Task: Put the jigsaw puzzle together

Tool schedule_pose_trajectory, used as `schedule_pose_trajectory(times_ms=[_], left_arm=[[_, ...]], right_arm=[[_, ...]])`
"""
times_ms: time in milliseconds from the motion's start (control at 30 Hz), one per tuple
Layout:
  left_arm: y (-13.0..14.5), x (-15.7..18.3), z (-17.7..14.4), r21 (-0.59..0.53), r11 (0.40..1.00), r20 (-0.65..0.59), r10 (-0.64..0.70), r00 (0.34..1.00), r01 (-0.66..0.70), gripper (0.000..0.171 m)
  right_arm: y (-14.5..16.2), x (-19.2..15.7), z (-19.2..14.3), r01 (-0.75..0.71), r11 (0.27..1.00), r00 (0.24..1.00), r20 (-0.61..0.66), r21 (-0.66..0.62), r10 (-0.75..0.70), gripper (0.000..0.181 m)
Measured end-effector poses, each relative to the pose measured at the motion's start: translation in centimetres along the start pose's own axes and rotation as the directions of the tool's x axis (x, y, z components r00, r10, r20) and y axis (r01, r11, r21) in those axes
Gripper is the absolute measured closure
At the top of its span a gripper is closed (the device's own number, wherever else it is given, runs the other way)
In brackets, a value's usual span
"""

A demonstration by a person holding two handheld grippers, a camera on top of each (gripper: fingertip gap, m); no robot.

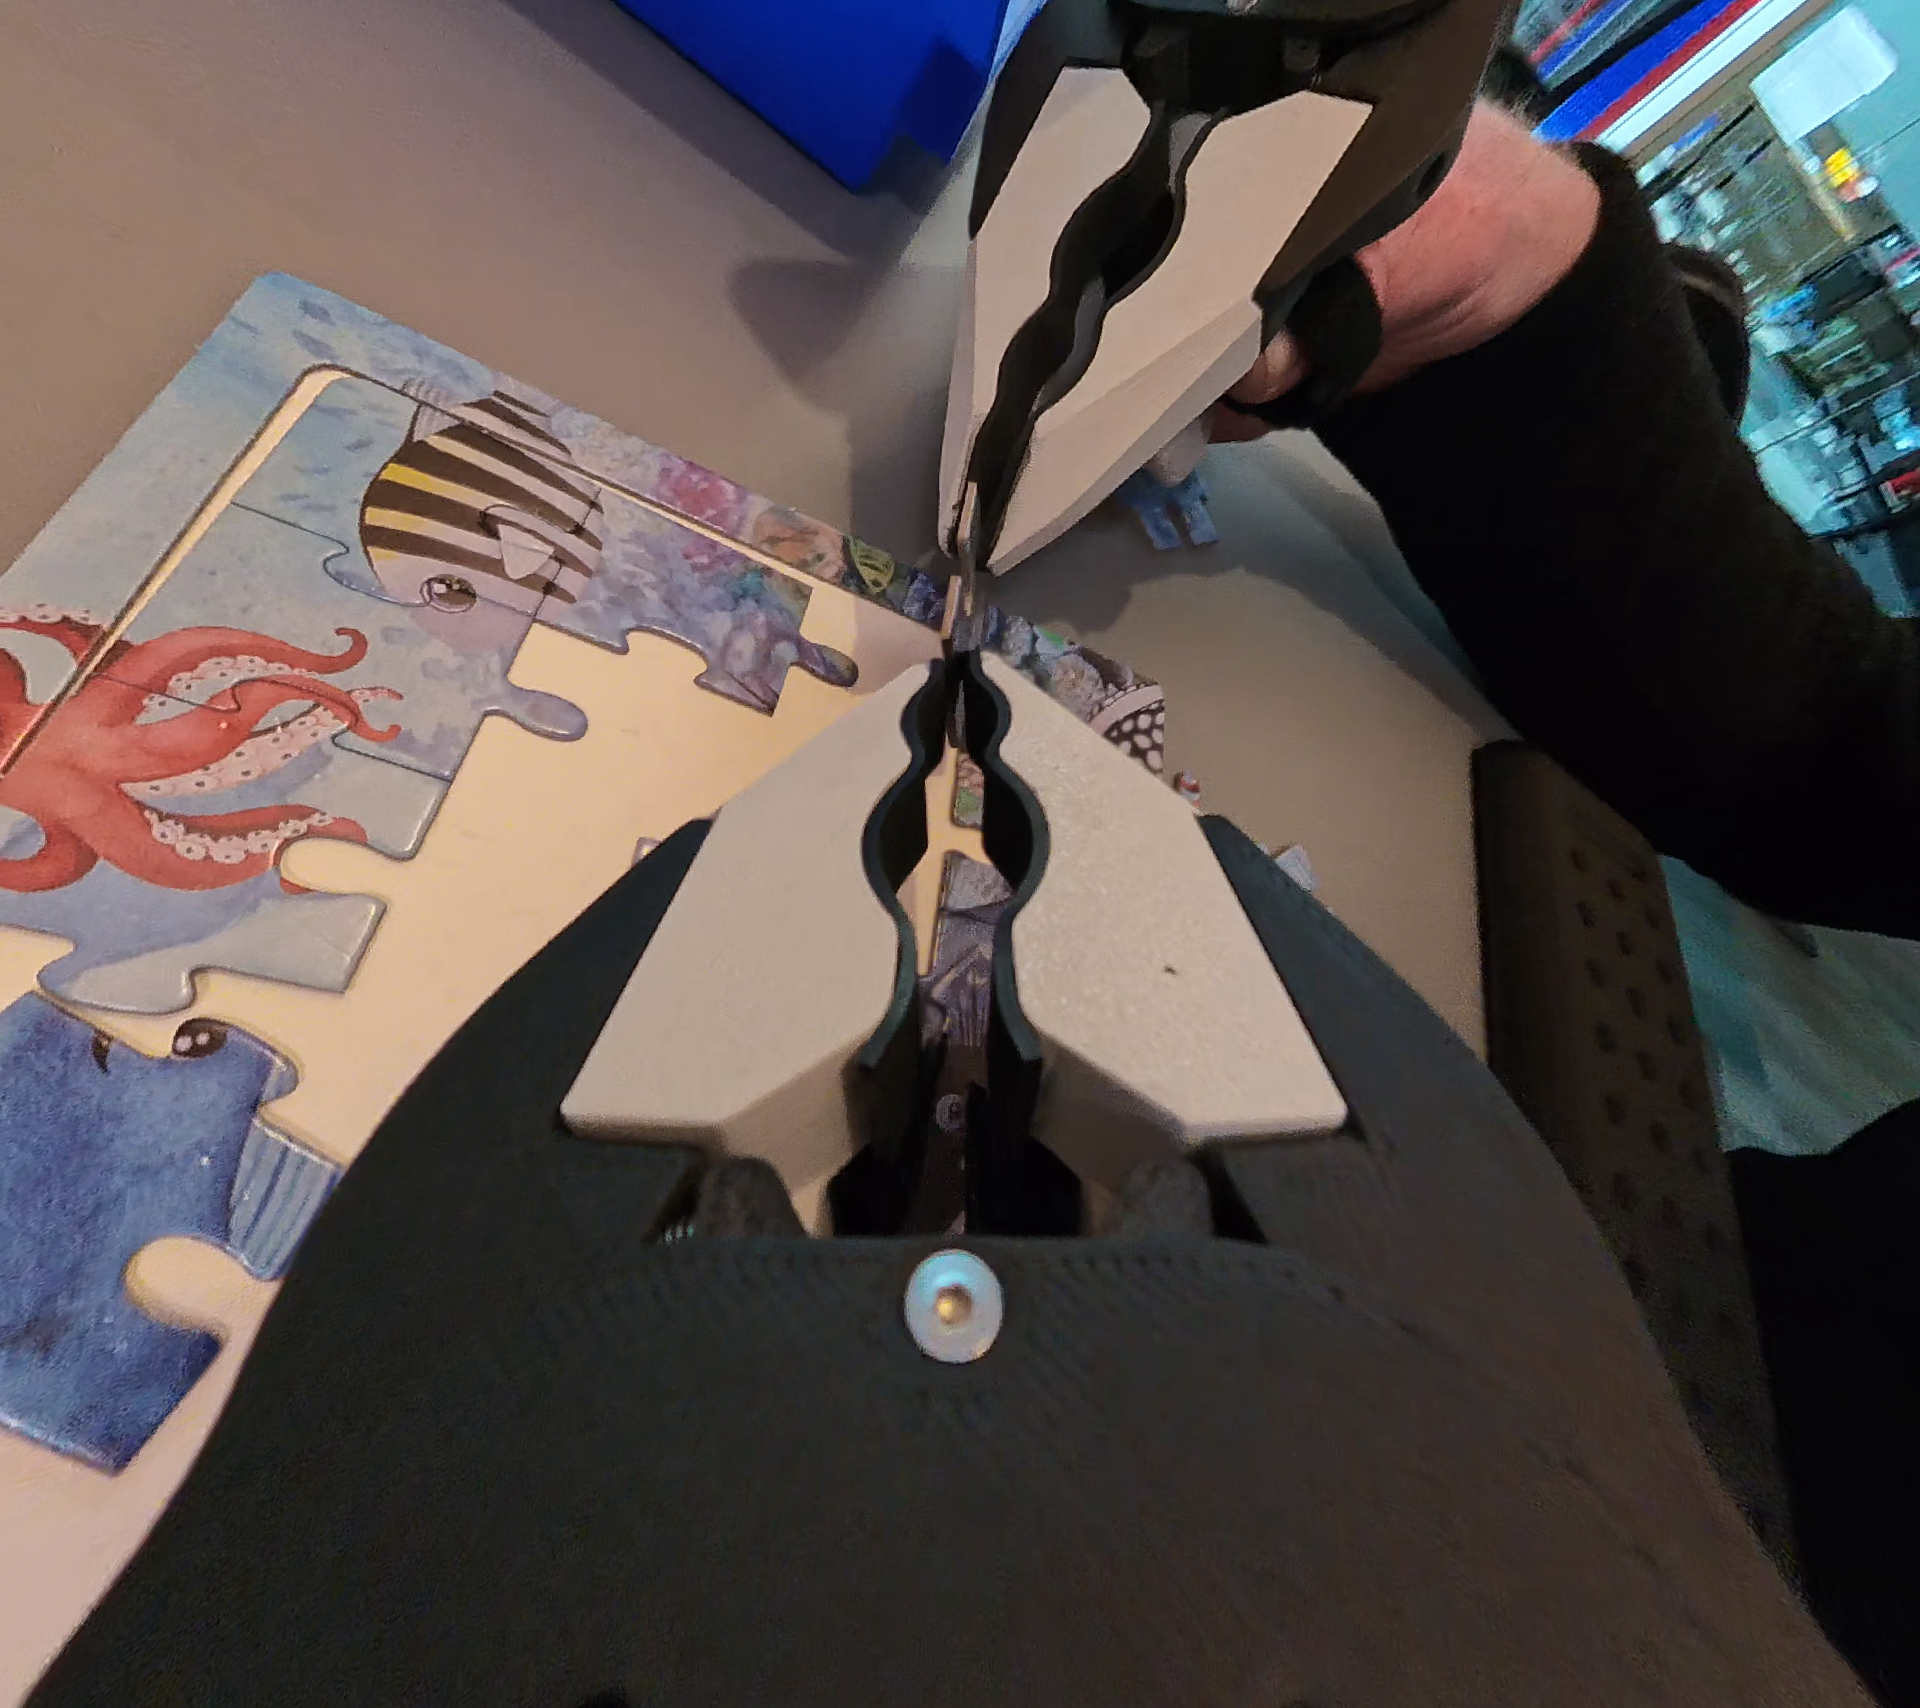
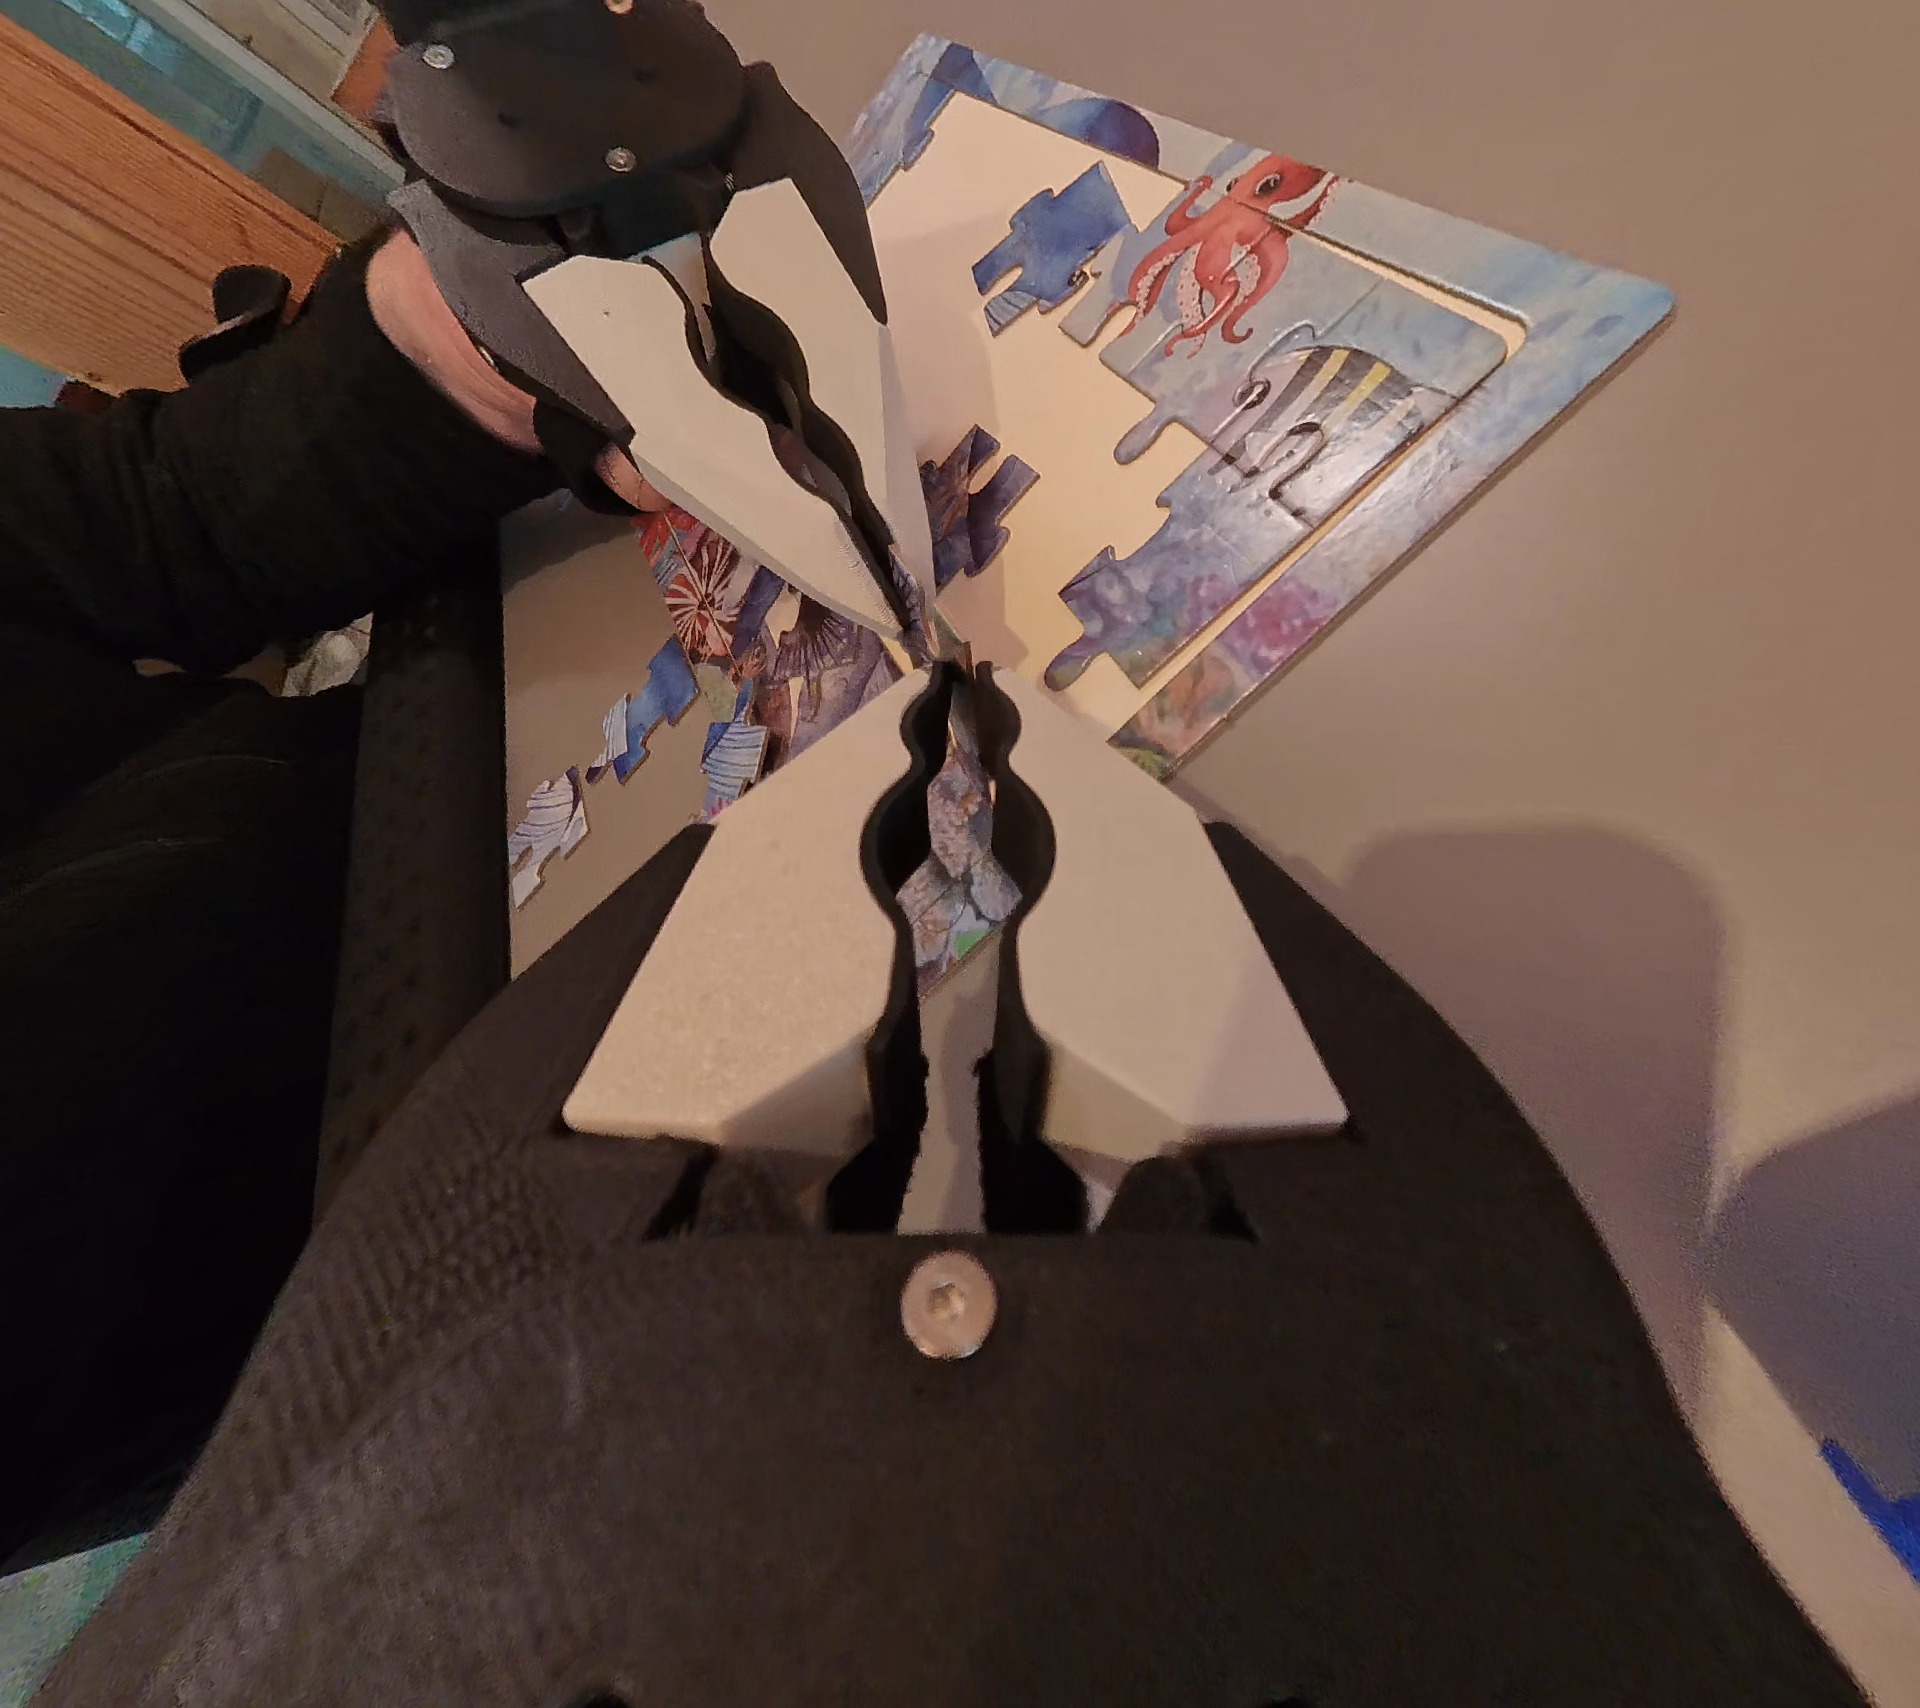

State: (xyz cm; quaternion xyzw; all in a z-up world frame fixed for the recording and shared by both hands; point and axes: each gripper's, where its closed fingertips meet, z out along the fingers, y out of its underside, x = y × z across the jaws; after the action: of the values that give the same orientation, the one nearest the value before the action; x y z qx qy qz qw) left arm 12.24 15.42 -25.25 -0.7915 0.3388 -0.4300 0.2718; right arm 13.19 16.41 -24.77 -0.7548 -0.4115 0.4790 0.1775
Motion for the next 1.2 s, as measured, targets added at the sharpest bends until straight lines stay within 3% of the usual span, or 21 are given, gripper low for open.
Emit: schedule_pose_trajectory(times_ms=[167,700,1200], left_arm=[[0.9,-0.7,0.5,-0.079,0.996,0.064,0.046,0.997,-0.041,0.169],[0.9,-1.1,1.1,-0.129,0.991,0.074,0.051,0.996,-0.041,0.167],[2.3,-1.3,1.5,-0.214,0.973,0.085,0.108,0.991,-0.087,0.162]], right_arm=[[0.9,0.4,0.6,-0.023,0.999,1.0,-0.013,-0.047,0.022,0.18],[1.3,1.2,0.4,-0.082,0.995,0.997,-0.022,-0.055,0.081,0.179],[2.5,2.0,1.1,-0.02,0.989,0.993,-0.115,-0.145,0.003,0.175]])
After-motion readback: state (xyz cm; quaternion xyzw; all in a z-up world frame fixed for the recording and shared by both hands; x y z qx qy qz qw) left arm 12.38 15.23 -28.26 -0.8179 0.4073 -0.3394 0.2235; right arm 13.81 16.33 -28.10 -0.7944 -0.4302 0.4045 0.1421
